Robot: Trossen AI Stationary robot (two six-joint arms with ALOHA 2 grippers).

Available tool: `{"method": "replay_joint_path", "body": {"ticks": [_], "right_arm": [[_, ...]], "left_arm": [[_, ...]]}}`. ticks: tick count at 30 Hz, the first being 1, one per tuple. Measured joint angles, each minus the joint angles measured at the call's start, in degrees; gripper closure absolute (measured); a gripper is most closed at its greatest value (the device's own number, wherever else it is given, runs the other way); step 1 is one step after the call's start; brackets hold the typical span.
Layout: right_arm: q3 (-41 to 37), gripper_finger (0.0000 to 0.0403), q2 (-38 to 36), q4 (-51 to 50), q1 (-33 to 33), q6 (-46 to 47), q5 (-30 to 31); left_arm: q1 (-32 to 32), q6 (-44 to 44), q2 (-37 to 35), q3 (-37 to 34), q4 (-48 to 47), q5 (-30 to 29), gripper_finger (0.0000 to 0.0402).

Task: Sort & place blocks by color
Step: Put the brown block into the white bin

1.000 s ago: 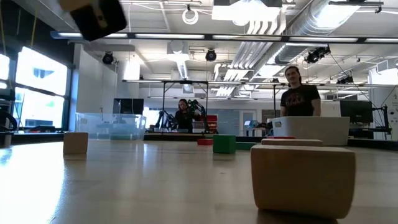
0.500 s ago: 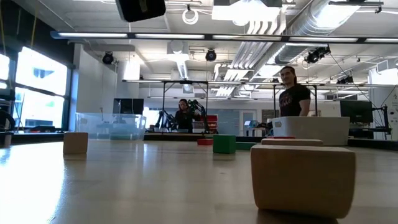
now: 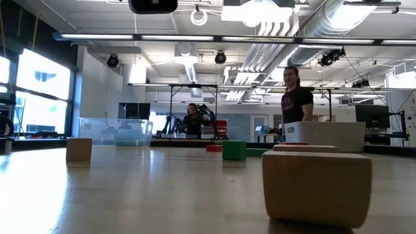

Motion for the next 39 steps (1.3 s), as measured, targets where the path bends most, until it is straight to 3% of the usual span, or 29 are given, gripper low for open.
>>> {"method": "replay_joint_path", "body": {"ticks": [9,16,30,39], "right_arm": [[0.0,0.0192,0.0,0.4,-2.2,-3.9,-0.8],[0.0,0.0205,0.0,1.8,-3.5,-4.4,-3.2],[0.0,0.0282,0.0,2.1,-4.3,-5.8,-5.0],[0.0,0.0373,-0.1,-1.5,-4.2,-6.3,-4.4]], "left_arm": [[2.5,-6.4,0.0,0.0,6.4,7.9,0.0305],[4.6,-7.7,0.0,0.0,7.6,9.5,0.0305],[7.7,-7.8,0.0,0.0,9.0,11.3,0.0303],[9.2,-7.6,0.0,0.0,11.4,10.2,0.0242]]}}
